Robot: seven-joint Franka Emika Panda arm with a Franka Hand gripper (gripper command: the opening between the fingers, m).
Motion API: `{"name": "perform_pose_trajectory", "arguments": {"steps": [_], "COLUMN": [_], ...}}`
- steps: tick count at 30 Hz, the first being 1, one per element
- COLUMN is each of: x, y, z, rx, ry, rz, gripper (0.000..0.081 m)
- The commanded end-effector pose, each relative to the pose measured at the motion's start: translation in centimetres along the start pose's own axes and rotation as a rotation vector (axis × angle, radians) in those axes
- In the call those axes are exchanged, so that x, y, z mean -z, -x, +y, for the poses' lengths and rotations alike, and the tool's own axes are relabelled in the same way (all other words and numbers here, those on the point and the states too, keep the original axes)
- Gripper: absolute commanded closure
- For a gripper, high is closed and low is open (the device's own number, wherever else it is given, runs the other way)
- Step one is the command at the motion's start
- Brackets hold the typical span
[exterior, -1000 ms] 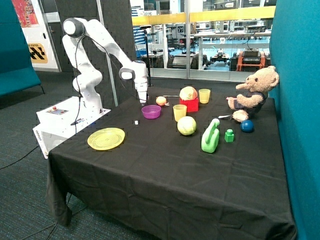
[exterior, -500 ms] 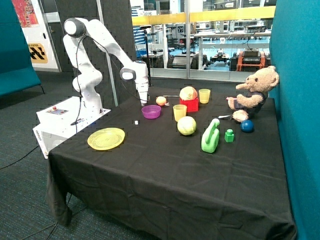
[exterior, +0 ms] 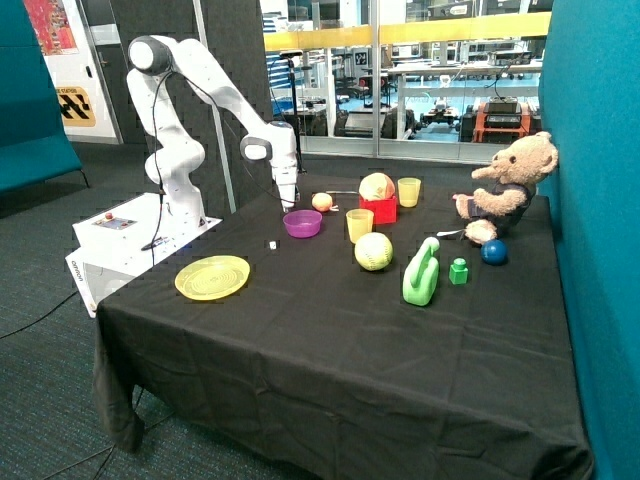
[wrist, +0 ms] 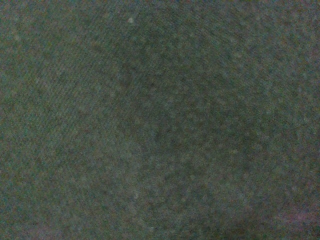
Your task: Roll the dices in the bowl
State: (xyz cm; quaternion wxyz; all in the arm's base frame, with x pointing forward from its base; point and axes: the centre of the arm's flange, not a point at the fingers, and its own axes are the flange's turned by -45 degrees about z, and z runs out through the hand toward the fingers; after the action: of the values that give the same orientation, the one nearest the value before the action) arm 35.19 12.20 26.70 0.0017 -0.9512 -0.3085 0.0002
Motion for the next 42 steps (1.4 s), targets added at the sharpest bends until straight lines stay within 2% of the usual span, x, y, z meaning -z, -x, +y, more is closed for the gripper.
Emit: {"name": "perform_pose_trajectory", "arguments": {"steps": [1,7,9,11,14,34,39,42], "x": [-0.2,-0.2,-0.2,-0.2,-0.2,-0.2,1.3,3.1], "y": [0.1,0.1,0.1,0.1,0.0,0.4,-0.1,-1.0], "z": [0.1,0.1,0.0,-0.1,-0.2,0.1,0.2,0.7], "rx": [-0.011,-0.01,-0.007,-0.003,0.007,-0.009,0.01,0.028], "ry": [0.0033,0.0033,0.0033,0.0033,0.0033,0.0033,0.0033,0.0033], "rz": [-0.0006,-0.0006,-0.0006,-0.0006,-0.0006,-0.0006,-0.0006,-0.0007], "gripper": [0.0545,0.0584,0.0649,0.0751,0.0801,0.0808,0.0808,0.0808]}}
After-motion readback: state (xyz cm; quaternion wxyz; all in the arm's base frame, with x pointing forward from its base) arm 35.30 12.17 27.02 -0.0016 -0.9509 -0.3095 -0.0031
